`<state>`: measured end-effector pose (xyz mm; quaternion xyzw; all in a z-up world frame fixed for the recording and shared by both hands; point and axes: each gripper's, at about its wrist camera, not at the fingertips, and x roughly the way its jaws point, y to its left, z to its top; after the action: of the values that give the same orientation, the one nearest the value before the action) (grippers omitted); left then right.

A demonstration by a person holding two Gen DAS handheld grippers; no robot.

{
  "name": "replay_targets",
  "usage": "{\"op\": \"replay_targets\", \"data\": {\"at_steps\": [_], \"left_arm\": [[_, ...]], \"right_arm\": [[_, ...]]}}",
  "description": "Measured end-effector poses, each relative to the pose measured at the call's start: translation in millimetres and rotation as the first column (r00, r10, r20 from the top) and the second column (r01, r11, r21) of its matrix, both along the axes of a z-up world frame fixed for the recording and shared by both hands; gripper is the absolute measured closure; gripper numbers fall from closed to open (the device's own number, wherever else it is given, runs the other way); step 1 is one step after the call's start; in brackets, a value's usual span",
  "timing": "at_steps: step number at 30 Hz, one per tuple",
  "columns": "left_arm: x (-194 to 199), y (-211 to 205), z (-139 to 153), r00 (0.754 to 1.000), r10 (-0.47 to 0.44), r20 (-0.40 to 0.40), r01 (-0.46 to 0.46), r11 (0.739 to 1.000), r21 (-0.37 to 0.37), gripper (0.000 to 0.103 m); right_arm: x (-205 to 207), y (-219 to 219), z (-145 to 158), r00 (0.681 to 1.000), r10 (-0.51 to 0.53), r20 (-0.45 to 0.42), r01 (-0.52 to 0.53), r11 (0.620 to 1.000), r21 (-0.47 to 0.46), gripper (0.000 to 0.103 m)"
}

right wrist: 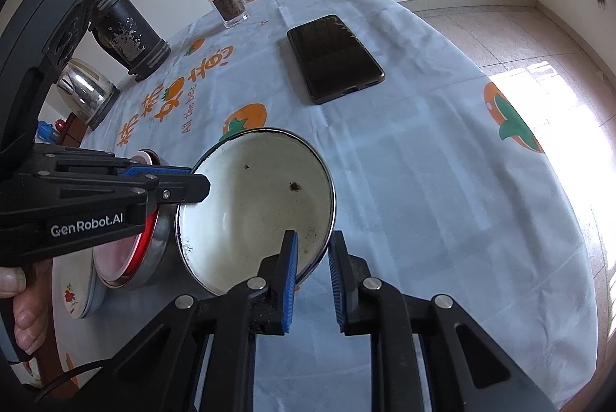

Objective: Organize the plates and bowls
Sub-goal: 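Close both grippers on the cream enamel bowl rim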

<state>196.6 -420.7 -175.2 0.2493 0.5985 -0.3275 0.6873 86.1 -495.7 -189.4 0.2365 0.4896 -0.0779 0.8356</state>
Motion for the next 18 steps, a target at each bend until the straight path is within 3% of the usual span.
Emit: {"op": "replay_targets", "data": {"at_steps": [4,18], "left_arm": [[-2.8,0.3,-0.3,1.0,0.005,0.017,-0.005,1.0,0.012,0.099],[-14.5,8.4,4.6,0.997,0.047,-0.066,-0.048,0.999,-0.009,0.099]], "right_arm": [[-2.4,-1.4,1.7,1.0,-0.008,0.011,0.008,1.0,0.005,0.087],[-8.4,-10.8,13.7,0.999,-0.042,0.017,0.042,0.999,-0.014,0.09]]}}
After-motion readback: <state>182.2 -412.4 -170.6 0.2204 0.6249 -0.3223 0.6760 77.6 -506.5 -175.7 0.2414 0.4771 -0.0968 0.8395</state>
